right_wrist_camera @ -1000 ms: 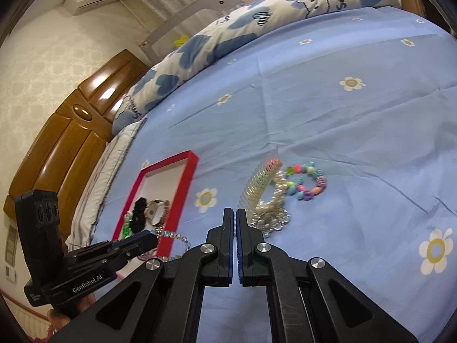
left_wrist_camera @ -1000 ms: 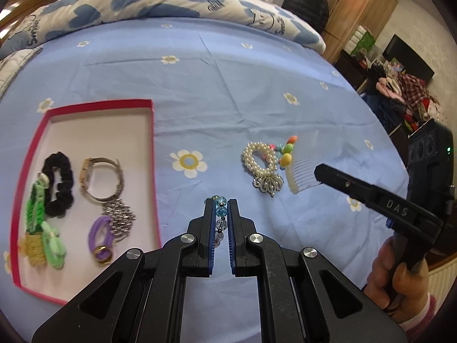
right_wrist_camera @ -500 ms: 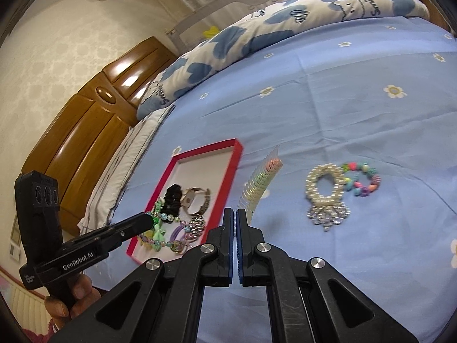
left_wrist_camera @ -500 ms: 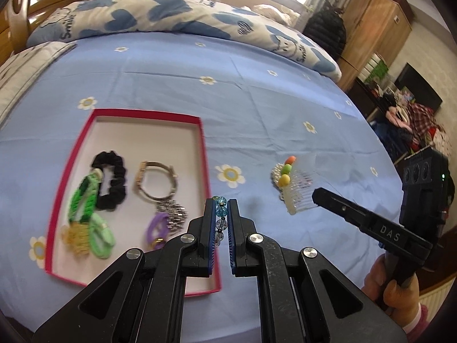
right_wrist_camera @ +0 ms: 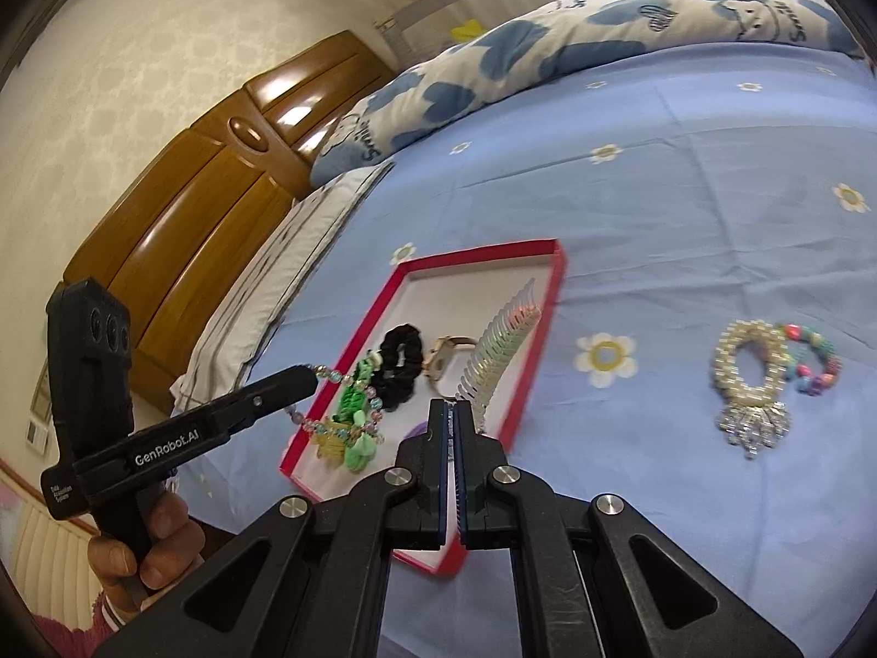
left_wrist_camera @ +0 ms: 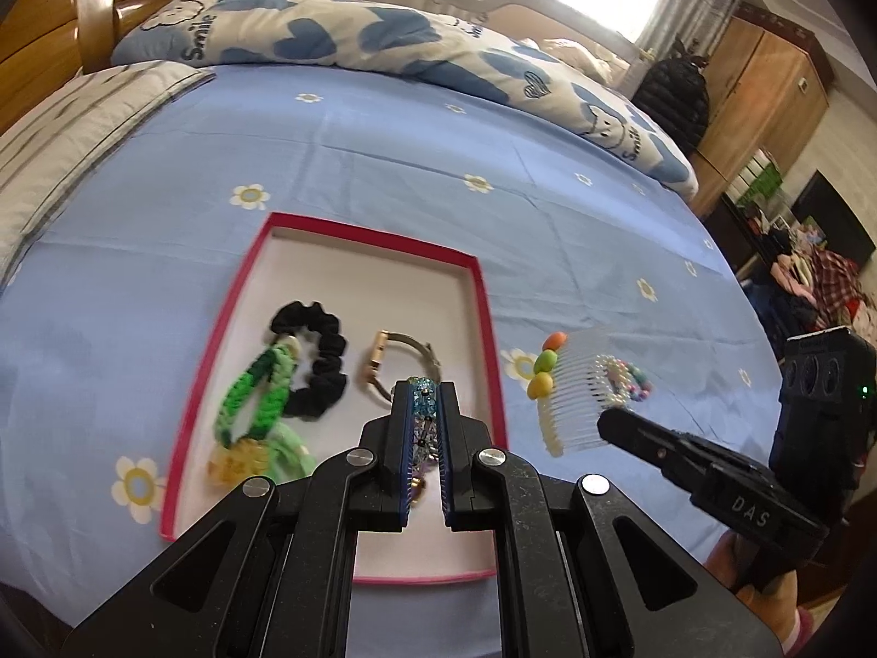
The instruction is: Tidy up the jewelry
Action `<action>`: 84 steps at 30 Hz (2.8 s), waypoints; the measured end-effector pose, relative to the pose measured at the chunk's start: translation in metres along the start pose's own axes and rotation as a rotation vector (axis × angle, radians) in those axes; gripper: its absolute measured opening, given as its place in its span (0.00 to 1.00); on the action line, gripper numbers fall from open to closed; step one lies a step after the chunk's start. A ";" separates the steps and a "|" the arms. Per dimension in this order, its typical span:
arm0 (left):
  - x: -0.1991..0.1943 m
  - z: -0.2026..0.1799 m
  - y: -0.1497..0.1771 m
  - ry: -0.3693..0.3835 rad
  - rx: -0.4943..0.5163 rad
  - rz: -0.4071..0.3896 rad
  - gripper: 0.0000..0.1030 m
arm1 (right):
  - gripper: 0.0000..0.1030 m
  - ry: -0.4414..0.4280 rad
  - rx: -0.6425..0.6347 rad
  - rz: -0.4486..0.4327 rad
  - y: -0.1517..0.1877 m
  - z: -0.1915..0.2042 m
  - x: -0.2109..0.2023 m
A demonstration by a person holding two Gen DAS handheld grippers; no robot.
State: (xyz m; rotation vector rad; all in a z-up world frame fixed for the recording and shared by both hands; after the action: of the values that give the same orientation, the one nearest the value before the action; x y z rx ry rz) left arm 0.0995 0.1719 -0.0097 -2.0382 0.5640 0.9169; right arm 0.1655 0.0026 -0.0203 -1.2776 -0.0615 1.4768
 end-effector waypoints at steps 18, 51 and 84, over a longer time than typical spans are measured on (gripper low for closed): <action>0.021 0.049 -0.009 -0.053 -0.081 0.017 0.06 | 0.01 -0.125 -0.025 0.089 0.008 0.045 0.062; 0.053 0.094 0.017 -0.152 -0.120 0.115 0.06 | 0.07 -0.108 0.070 0.180 0.036 0.012 0.084; 0.028 0.082 0.028 -0.144 -0.110 0.103 0.35 | 0.45 -0.077 0.049 0.116 0.027 0.019 0.053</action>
State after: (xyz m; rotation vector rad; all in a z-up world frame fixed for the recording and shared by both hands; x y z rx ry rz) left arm 0.0655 0.2214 -0.0782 -2.0347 0.5542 1.1684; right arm 0.1453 0.0425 -0.0645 -1.2012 -0.0017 1.6172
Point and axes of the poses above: each gripper's, at about its wrist camera, not at the fingertips, and x roughly the way its jaws point, z to its left, y to its underside, the point moved 7 cm from there along x, roughly the way its jaws point, and after that the axes turned 11 degrees about -x, right-handed, at the moved point
